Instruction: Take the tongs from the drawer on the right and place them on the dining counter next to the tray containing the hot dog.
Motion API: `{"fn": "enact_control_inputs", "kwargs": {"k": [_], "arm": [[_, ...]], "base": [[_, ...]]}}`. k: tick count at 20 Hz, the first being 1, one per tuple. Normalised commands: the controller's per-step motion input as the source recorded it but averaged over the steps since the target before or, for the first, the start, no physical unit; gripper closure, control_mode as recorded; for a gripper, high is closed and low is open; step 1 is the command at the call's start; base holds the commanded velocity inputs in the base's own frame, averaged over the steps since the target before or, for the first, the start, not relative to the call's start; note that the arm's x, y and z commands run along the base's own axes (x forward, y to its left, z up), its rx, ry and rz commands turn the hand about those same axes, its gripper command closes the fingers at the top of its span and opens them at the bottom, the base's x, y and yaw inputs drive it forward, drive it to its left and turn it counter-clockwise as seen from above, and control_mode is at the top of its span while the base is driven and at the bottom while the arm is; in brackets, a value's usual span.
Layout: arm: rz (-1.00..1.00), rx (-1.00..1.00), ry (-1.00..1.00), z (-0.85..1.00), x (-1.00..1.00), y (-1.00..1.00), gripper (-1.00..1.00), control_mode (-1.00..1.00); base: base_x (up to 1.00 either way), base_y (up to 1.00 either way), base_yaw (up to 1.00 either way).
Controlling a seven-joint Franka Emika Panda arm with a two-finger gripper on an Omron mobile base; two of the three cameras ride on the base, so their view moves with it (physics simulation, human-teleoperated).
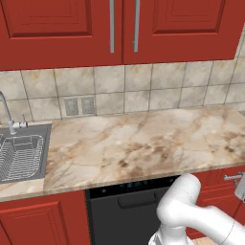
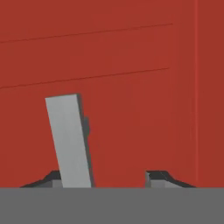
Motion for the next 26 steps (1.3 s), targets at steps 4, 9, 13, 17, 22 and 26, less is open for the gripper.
{"fn": "enact_control_inputs", "kwargs": {"k": [4,9,13,17,22,26], "arm": [[0.0,0.0,0.0,0.0,0.0,0.0,1.0,-1.0],[0.0,0.0,0.0,0.0,-0.11,-0.02,1.0,-1.0],[0.0,0.0,0.0,-0.09,-0.8,-0.34,1.0,-1.0],[0.01,0.0,-0.03,-0.11,-1.0,-0.63,1.0,-1.0],[0.02,0.0,-0.04,-0.22,-1.0,-0.77,1.0,-1.0],[0.02,-0.02,-0.01,-0.28,-1.0,-0.72,1.0,-1.0]], "base": [[0.0,0.0,0.0],[0.0,0.0,0.0],[0.0,0.0,0.0],[0.0,0.0,0.0],[0.0,0.0,0.0],[0.0,0.0,0.0]]}}
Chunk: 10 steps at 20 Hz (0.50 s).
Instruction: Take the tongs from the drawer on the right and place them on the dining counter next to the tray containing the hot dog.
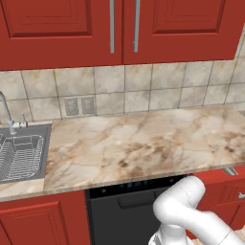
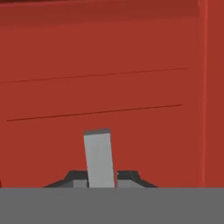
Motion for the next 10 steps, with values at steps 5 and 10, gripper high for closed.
{"fn": "enact_control_inputs", "kwargs": {"k": [5,10], "arm": [[0.03,-0.09,0.0,-0.36,-1.0,-0.6,1.0,-1.0],[0.04,-0.15,0.0,-0.5,-1.0,-0.48,1.0,-1.0]], "base": [[0.0,0.0,0.0],[0.0,0.0,0.0]]}}
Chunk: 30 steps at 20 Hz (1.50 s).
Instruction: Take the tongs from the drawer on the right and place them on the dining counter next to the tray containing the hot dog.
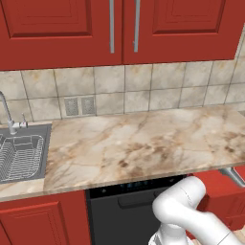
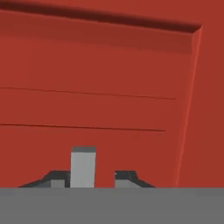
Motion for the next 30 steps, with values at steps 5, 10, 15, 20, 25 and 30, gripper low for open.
{"fn": "enact_control_inputs", "kwargs": {"k": [5,10,15,20,25,30], "arm": [[0.06,-0.19,-0.01,-0.58,-1.0,-0.37,1.0,-1.0],[0.15,-0.22,-0.01,-0.55,-1.0,-0.16,-1.0,-1.0],[0.14,-0.14,0.0,-0.06,-1.0,-0.26,-1.0,-1.0],[0.06,-0.07,0.09,0.55,-1.0,-0.09,-1.0,-1.0],[0.06,-0.17,0.21,0.88,-0.87,0.03,-1.0,-1.0],[0.02,-0.19,0.22,1.0,-0.92,0.04,-1.0,-1.0]], "base": [[0.0,0.0,0.0],[0.0,0.0,0.0],[0.0,0.0,0.0],[0.0,0.0,0.0],[0.0,0.0,0.0],[0.0,0.0,0.0]]}}
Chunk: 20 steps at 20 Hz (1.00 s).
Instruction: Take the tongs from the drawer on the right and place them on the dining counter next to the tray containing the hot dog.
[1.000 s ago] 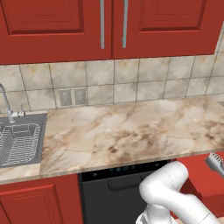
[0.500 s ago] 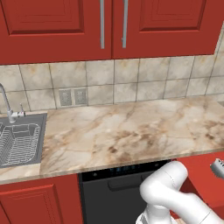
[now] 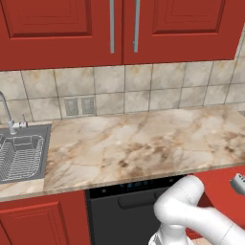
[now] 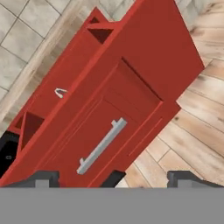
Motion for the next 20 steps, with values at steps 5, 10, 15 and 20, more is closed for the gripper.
{"fn": "enact_control_inputs", "kwargs": {"k": [5,10,15,20], "arm": [[0.0,-0.21,0.2,1.0,-1.0,0.06,-1.0,-1.0],[0.07,-0.38,0.16,0.47,-0.71,0.81,-1.0,-1.0],[0.11,-0.54,0.11,0.01,-0.16,1.0,-1.0,-1.0],[0.04,-0.47,0.0,0.0,0.0,1.0,-1.0,-1.0]], "base": [[0.0,0.0,0.0],[0.0,0.0,0.0],[0.0,0.0,0.0],[0.0,0.0,0.0]]}}
